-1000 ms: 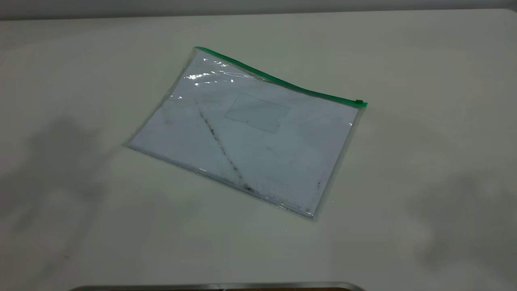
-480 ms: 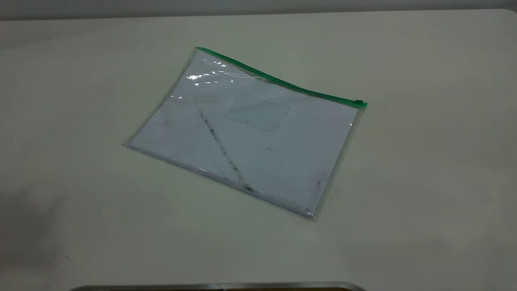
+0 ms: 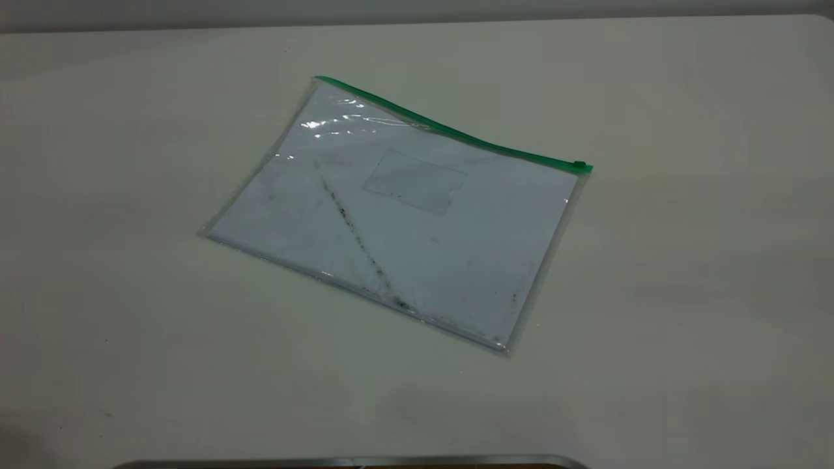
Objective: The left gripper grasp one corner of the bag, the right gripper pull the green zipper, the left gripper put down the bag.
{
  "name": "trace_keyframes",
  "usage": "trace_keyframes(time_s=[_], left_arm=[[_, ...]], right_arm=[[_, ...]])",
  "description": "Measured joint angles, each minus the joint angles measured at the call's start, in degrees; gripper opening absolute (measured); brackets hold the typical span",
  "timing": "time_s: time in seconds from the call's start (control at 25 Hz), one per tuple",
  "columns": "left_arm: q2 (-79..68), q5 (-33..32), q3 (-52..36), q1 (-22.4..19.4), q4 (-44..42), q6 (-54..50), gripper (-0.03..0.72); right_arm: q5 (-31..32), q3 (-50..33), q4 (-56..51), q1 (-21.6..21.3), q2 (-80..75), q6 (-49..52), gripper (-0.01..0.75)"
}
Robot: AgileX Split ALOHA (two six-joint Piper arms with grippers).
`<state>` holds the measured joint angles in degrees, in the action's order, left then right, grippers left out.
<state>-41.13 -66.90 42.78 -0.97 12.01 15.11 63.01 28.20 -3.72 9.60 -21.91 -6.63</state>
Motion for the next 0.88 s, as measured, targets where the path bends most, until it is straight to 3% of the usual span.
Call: trace_keyframes(time_s=[0.24,0.72,0.88], left_arm=[[10.0,1.5,-14.1,0.0,-6.5,-2.6,0.488],[28.3,2.6,-14.7,0.0,-7.1,-2.9,0.488],[32.9,2.5,-14.7,0.0,-7.1,-2.9,0.488]], right_arm=[[0.9,-0.4,-1.0,0.0,0.0,0.4,0.433],[0.9,-0.4,-1.3,-0.1,0.8,0.4,0.434],[1.0,-0.4,-1.7,-3.8,6.4,0.4,0.433]])
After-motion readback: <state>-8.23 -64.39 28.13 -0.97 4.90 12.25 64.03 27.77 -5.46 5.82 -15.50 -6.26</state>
